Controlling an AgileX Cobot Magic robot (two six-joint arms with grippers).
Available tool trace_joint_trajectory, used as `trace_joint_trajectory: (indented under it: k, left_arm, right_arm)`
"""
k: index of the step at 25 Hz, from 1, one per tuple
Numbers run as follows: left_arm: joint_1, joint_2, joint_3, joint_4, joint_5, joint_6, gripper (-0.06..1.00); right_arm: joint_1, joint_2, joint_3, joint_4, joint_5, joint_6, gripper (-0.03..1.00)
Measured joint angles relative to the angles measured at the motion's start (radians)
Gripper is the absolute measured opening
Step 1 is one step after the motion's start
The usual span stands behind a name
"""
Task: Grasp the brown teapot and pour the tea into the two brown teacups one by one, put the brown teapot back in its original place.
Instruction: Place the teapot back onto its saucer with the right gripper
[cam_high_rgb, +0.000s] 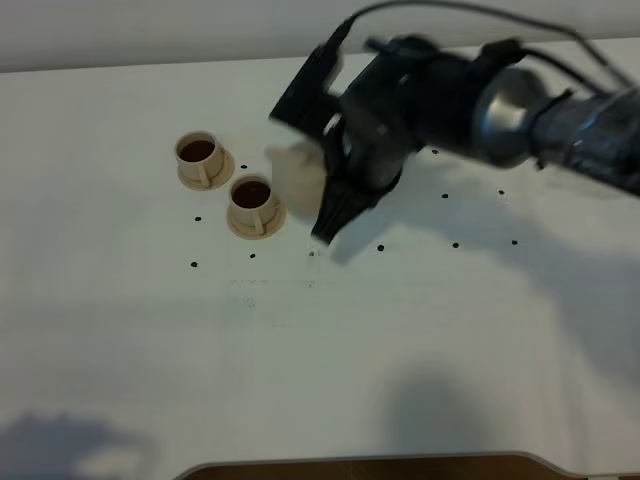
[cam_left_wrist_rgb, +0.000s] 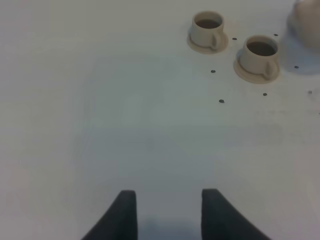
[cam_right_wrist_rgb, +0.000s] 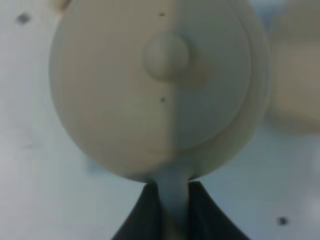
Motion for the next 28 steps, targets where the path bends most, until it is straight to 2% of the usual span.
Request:
trace_joint_trajectory:
  k: [10, 14, 19, 28]
  left_arm:
    - [0.000, 0.000, 0.000, 0.000, 0.000, 0.000, 0.33]
    - [0.000, 0.000, 0.000, 0.000, 0.000, 0.000, 0.33]
    - [0.000, 0.000, 0.000, 0.000, 0.000, 0.000, 0.33]
    - [0.000, 0.000, 0.000, 0.000, 0.000, 0.000, 0.33]
  right_arm:
    - [-0.182, 0.001, -0.005, 0.020, -0.164, -0.003, 0.09]
    - [-0.218, 0.054, -0.082, 0.062, -0.144, -0.003, 0.09]
    - [-0.223, 0.144, -0.179, 0.075, -0.079, -0.003, 0.09]
    - [-0.241, 0.225, -0.186, 0.098, -0.077, -0.003, 0.09]
